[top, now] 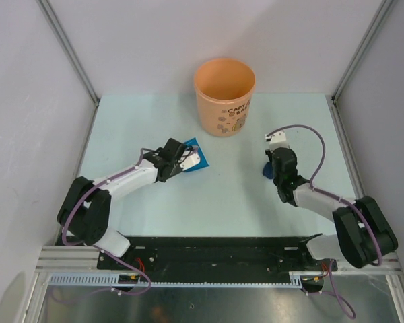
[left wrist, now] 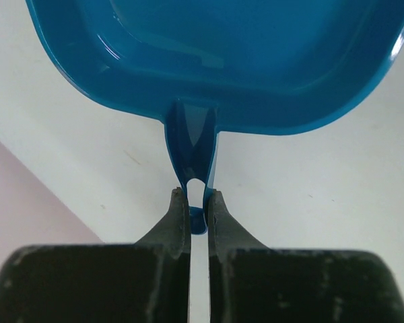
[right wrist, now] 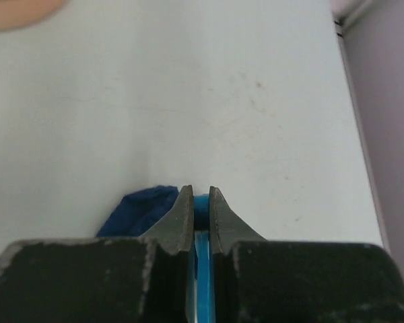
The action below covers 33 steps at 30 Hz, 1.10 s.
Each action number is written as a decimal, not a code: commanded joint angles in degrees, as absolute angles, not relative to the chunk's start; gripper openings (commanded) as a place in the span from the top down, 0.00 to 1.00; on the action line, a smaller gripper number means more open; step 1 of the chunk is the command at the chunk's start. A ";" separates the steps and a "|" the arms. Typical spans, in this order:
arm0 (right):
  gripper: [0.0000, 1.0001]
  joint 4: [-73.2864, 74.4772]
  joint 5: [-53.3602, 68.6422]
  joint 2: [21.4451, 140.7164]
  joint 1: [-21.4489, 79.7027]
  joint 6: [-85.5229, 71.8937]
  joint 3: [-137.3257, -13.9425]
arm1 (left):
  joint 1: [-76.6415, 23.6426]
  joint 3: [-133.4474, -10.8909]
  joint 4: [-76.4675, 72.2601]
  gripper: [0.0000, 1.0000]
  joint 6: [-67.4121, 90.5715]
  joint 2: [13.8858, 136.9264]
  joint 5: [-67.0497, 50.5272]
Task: Sweep away the paper scraps from the table
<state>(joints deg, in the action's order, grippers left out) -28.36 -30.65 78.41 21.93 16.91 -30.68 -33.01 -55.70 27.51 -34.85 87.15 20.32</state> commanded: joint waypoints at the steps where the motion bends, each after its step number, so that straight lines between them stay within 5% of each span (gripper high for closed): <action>1: 1.00 -18.72 -29.32 73.66 32.81 7.02 -31.29 | -32.69 -52.65 28.74 1.00 -33.31 86.83 14.68; 11: 1.00 -19.26 -23.56 61.20 44.56 13.54 -33.13 | -34.45 -52.38 29.97 1.00 -31.91 91.84 10.55; 17: 1.00 -12.59 -34.41 55.72 42.10 10.65 -35.50 | -36.73 -52.21 32.60 1.00 -32.87 93.08 10.46; 22: 1.00 -6.78 -45.96 58.79 39.38 1.95 -36.56 | -41.47 -50.63 35.94 1.00 -33.22 92.99 9.23; 33: 1.00 -11.41 -34.73 72.59 42.18 -15.20 -36.56 | -43.50 -54.31 38.06 1.00 -33.13 95.97 6.68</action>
